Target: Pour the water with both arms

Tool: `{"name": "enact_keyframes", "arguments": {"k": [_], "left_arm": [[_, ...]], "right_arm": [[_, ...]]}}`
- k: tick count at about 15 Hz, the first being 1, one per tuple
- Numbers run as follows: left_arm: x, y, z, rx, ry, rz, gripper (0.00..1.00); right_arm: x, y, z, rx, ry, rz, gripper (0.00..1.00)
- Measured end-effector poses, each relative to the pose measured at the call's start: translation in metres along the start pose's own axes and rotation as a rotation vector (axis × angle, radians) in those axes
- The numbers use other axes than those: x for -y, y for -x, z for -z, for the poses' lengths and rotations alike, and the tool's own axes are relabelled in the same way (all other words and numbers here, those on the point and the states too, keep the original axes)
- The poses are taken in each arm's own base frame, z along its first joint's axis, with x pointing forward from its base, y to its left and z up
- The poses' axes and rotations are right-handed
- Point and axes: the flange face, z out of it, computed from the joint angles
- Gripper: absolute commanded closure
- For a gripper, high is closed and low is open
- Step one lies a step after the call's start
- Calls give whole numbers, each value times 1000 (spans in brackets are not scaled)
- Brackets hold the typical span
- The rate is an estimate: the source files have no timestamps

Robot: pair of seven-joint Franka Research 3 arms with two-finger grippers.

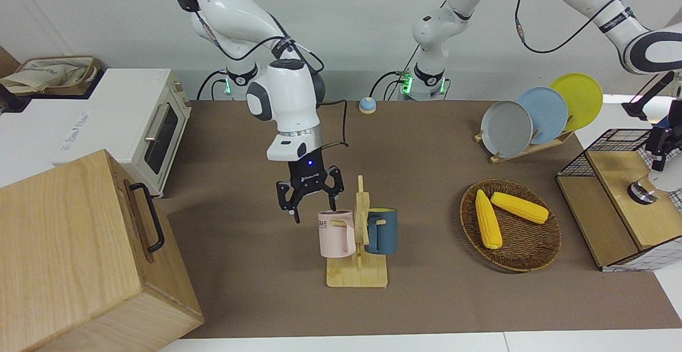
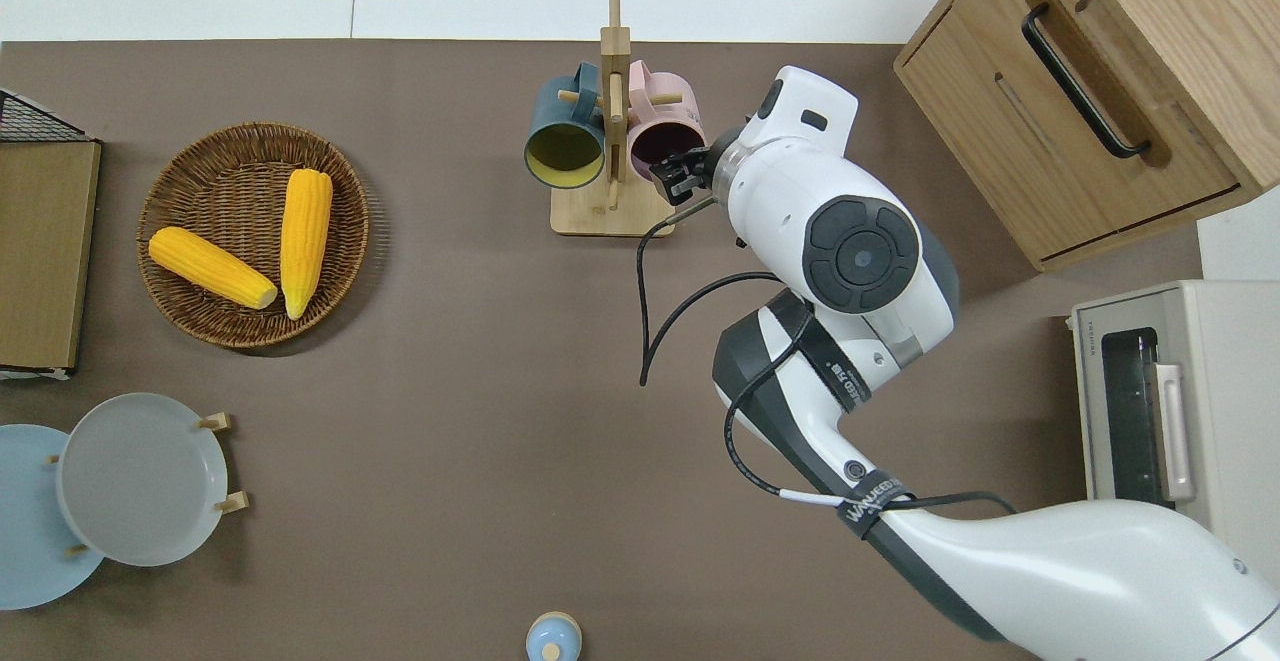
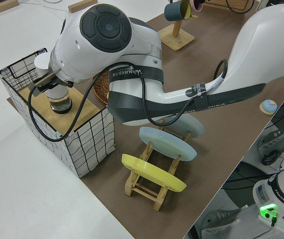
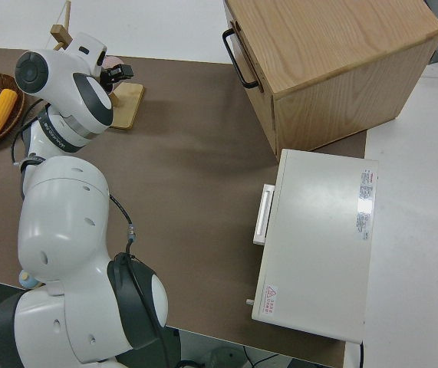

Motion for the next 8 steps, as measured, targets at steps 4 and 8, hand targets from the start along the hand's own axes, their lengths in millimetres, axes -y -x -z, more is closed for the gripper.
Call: {"name": "enact_keyframes", "arguments": {"k": [4,8], "left_arm": [[4,6,-14,-27,3,4,2],[0,6,-20,-33,10,11,269]], "right_arm": [[3,-6,-7,-8,-9,-3,732],[3,-9,-10,-12,-12,-6,1000]]}}
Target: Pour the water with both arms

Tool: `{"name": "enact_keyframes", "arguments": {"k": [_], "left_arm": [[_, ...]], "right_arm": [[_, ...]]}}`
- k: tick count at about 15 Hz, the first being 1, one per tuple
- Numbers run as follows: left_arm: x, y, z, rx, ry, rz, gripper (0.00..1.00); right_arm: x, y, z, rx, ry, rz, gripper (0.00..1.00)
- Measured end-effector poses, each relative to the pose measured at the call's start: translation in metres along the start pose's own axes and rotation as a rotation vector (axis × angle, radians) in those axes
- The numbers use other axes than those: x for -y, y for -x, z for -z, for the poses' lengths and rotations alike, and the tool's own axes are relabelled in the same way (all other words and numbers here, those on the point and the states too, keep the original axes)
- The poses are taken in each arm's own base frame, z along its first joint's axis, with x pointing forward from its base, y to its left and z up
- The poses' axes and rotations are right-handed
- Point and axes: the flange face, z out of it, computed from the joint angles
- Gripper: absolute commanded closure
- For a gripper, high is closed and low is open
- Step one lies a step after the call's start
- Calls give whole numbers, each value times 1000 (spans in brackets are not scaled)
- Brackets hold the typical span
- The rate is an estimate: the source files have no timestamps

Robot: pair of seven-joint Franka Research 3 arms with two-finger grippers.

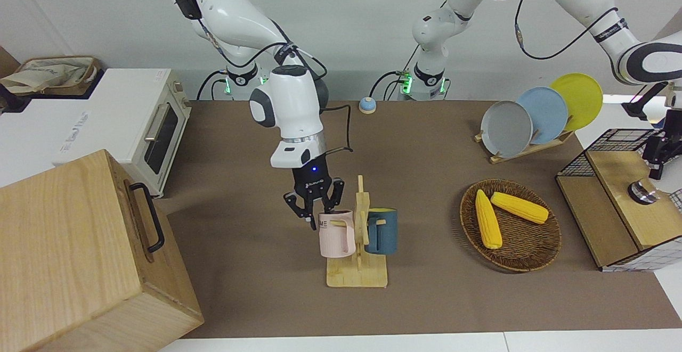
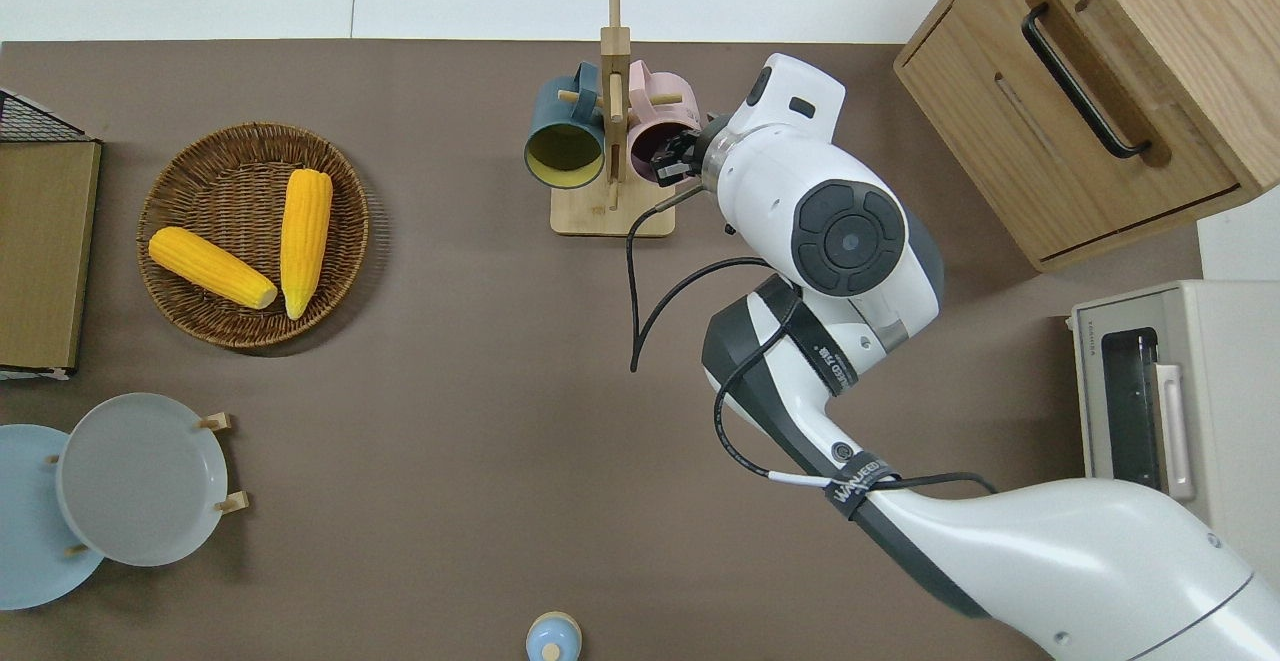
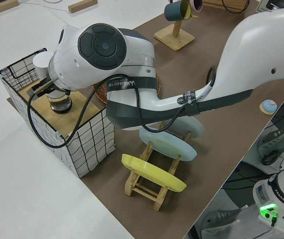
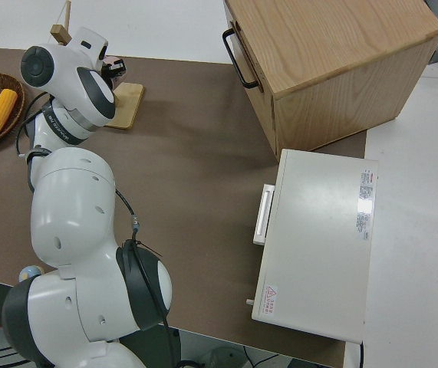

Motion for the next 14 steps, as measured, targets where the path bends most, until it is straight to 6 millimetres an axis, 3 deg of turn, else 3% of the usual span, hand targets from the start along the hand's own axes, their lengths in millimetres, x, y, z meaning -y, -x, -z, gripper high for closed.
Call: {"name": "enact_keyframes", "arguments": {"k": [2,3,4,14], "left_arm": [[-2,3,-5,-1,1,6,741],[-3,4,-6,-1,0,9,901],[-3,5,-7,0,0,10,999],[-2,3,-5,-7,-8,28,1000]], "right_arm": [[-1,-1,0,-2,5,5,1000],[-3,-1,-1,-3,13,12,1000],[-4,0,-1,-3,19,18,1000],[-9,-5,3,-31,98,120,1000]]}}
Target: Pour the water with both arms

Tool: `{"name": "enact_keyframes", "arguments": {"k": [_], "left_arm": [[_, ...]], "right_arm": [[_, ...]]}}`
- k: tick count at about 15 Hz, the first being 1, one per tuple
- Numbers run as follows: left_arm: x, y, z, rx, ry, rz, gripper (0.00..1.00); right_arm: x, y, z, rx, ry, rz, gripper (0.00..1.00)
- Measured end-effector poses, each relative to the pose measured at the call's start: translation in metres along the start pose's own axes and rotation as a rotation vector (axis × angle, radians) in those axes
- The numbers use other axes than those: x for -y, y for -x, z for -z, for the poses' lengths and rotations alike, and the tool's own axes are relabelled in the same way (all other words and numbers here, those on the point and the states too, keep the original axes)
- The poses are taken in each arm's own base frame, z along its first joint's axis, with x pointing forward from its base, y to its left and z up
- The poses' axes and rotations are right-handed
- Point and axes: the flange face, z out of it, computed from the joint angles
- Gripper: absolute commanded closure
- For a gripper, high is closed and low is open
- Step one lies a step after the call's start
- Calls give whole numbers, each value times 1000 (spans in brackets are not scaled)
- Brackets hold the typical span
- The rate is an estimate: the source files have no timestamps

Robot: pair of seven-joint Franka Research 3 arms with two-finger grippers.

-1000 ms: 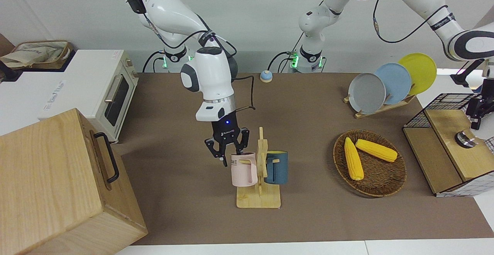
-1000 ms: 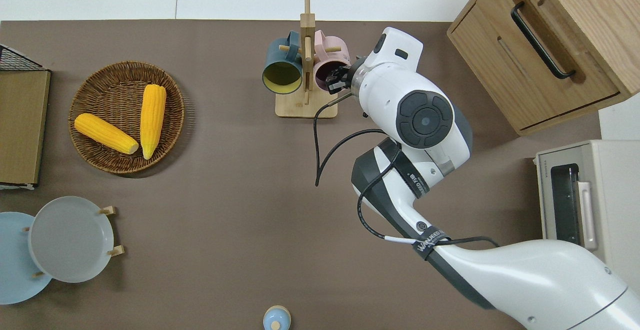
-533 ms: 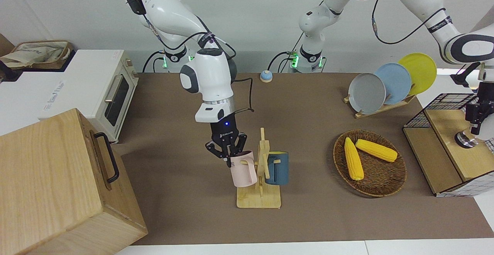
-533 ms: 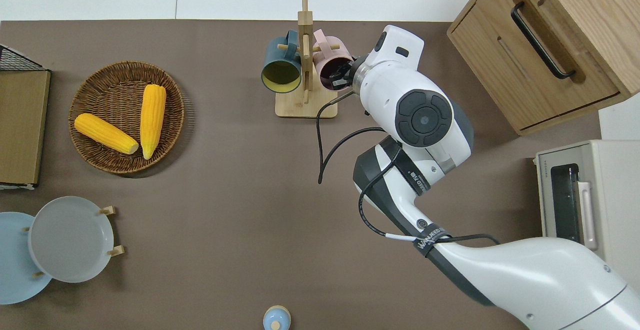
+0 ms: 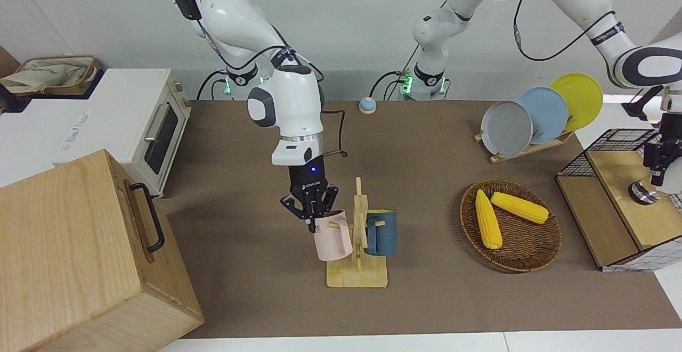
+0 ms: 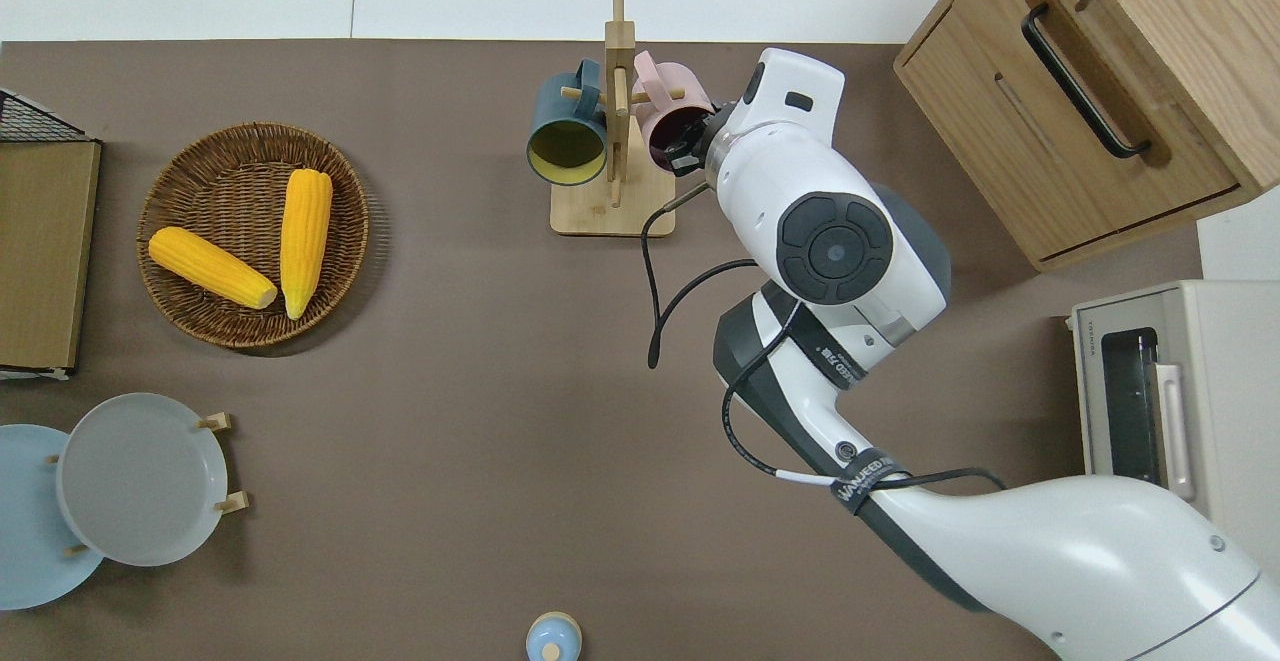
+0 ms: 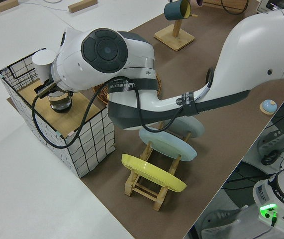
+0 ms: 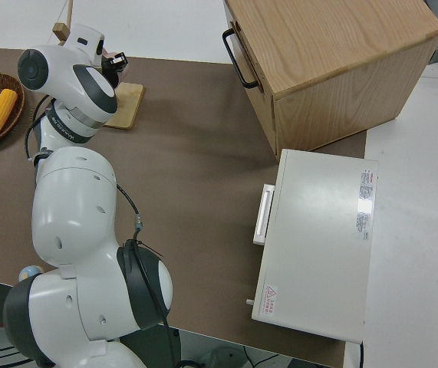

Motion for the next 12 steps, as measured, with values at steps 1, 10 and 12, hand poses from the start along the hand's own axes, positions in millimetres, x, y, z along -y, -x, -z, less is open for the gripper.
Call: {"name": "enact_keyframes", "arguments": {"k": [1,10,12], "left_arm": [[0,-2,2,-2,-2,7,1000],[-25,-54,57,104,3,111,1000],[-37,-67,75,129,5,132,1000]], "right_arm": [[-5,0,2,2,10,0,1000],[-53,9,22,11,73,-29,1000],[-63,12,26,23,88,-36,1000]]}}
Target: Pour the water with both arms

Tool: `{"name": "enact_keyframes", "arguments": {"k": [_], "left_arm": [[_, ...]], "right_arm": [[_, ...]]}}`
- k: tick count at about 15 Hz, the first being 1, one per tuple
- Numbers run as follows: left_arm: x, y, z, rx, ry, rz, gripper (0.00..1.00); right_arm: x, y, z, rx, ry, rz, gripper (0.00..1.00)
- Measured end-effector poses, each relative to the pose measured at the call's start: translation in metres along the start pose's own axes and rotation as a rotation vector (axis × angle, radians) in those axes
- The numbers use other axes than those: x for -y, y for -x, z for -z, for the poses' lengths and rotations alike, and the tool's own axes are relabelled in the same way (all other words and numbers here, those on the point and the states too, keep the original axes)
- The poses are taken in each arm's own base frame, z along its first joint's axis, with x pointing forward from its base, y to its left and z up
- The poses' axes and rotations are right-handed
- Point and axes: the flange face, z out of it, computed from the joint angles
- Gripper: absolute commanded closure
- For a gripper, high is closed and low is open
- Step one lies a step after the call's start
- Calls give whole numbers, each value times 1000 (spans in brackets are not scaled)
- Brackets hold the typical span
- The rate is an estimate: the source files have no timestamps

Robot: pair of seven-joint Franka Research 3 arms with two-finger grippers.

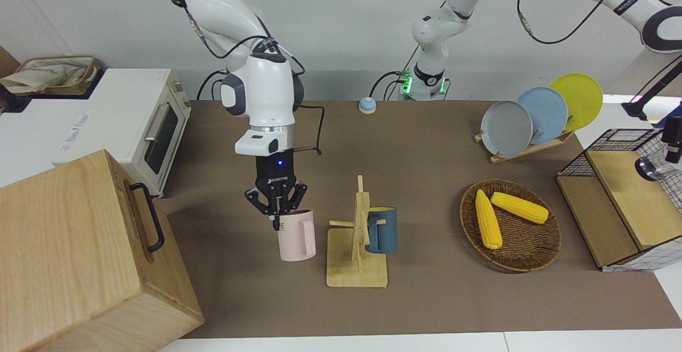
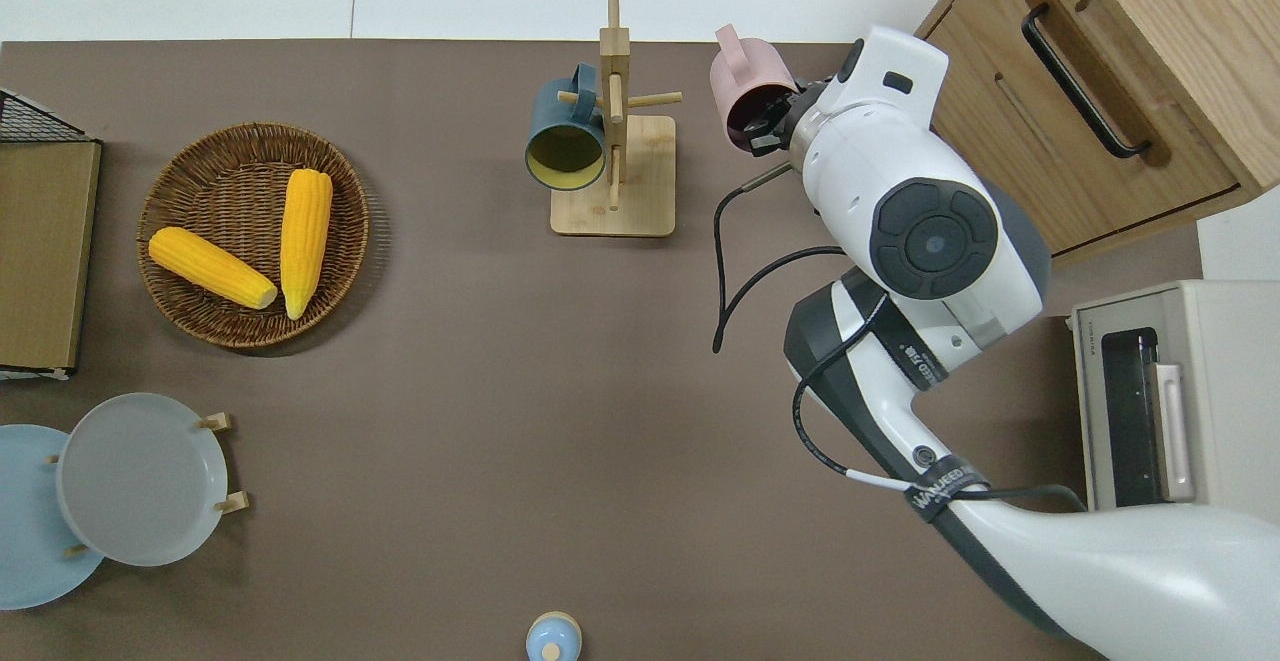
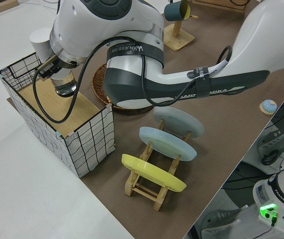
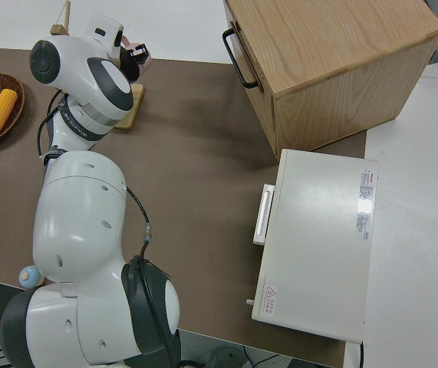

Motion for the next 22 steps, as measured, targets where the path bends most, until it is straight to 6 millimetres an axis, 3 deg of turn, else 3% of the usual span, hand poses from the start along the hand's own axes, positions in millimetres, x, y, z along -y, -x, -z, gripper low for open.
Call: {"name": "enact_keyframes", "arguments": {"k": [5,8,11,17,19,22], "left_arm": [[-61,-15,43,65,-34,-7,1000],[-102,-10,46,115,-54,0,1000],[-137,7,43,154,-40,4,1000],[-202,59,50,216,-28,27,1000],[-230,77,53,233,-21,24,1000],[-256,103,55,258,-16,3,1000]], "right_arm": [[-29,3,13,67,20,-24,1000],[-40,11,24,147,21,-62,1000],[-38,33,35,304,-15,-130,1000],[8,68,64,590,-162,-250,1000],[38,75,71,642,-189,-332,1000],[91,81,76,708,-234,-453,1000]]}}
